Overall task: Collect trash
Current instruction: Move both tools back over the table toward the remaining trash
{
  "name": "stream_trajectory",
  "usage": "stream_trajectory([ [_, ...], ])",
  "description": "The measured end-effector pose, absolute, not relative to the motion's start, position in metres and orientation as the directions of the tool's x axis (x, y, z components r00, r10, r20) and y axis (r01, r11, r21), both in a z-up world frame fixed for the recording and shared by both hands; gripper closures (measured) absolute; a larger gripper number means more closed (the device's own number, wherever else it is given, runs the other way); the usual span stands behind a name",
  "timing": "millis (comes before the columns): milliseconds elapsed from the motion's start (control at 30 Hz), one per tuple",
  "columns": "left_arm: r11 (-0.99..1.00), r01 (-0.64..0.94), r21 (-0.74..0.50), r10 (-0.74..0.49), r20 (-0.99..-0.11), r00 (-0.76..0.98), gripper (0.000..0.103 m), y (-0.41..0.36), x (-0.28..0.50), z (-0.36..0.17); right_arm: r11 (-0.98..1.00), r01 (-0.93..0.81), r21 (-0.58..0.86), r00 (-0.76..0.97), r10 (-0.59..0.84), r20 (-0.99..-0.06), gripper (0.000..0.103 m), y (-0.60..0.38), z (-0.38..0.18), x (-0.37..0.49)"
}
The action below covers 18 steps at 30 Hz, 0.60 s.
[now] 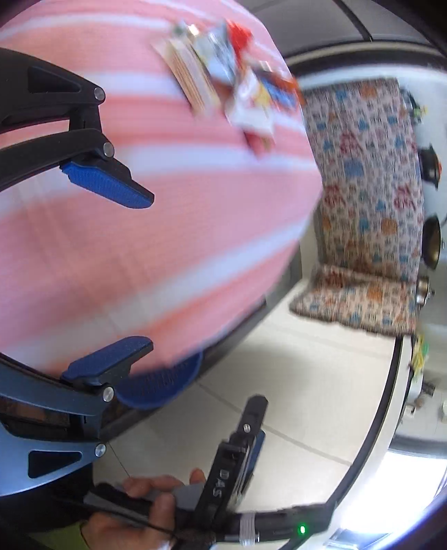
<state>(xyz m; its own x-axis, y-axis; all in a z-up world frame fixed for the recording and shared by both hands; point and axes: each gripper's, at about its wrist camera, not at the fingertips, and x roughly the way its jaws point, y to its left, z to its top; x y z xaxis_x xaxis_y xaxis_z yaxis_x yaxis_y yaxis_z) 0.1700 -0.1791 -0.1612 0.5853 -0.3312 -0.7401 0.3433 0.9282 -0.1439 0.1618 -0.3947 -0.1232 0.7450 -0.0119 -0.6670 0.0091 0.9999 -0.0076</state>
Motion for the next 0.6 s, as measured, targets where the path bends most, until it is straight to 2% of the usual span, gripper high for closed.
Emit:
stream_trajectory([
  [133, 0.962, 0.251, -0.111, -0.245, -0.759, 0.603, 0.025, -0.103, 0.162, -0.171, 0.991, -0.129, 0.018, 0.714, 0.106, -0.692, 0.010, -0.316, -0.136, 0.162],
  [267, 0.978, 0.196, -0.072, -0.178, -0.775, 0.606, 0.025, -0.041, 0.164, -0.183, 0.974, -0.226, 0.005, 0.662, 0.158, -0.733, 0.010, -0.248, -0.158, 0.161],
  [433, 0.970, 0.234, -0.062, -0.192, -0.783, 0.592, 0.025, -0.016, 0.171, -0.194, 0.959, -0.283, -0.012, 0.558, 0.154, -0.815, 0.010, -0.205, -0.195, 0.168],
  [600, 0.943, 0.333, -0.004, -0.224, -0.747, 0.626, 0.024, -0.020, 0.195, -0.180, 0.953, -0.296, -0.058, 0.573, 0.129, -0.809, 0.010, -0.200, -0.200, 0.158],
])
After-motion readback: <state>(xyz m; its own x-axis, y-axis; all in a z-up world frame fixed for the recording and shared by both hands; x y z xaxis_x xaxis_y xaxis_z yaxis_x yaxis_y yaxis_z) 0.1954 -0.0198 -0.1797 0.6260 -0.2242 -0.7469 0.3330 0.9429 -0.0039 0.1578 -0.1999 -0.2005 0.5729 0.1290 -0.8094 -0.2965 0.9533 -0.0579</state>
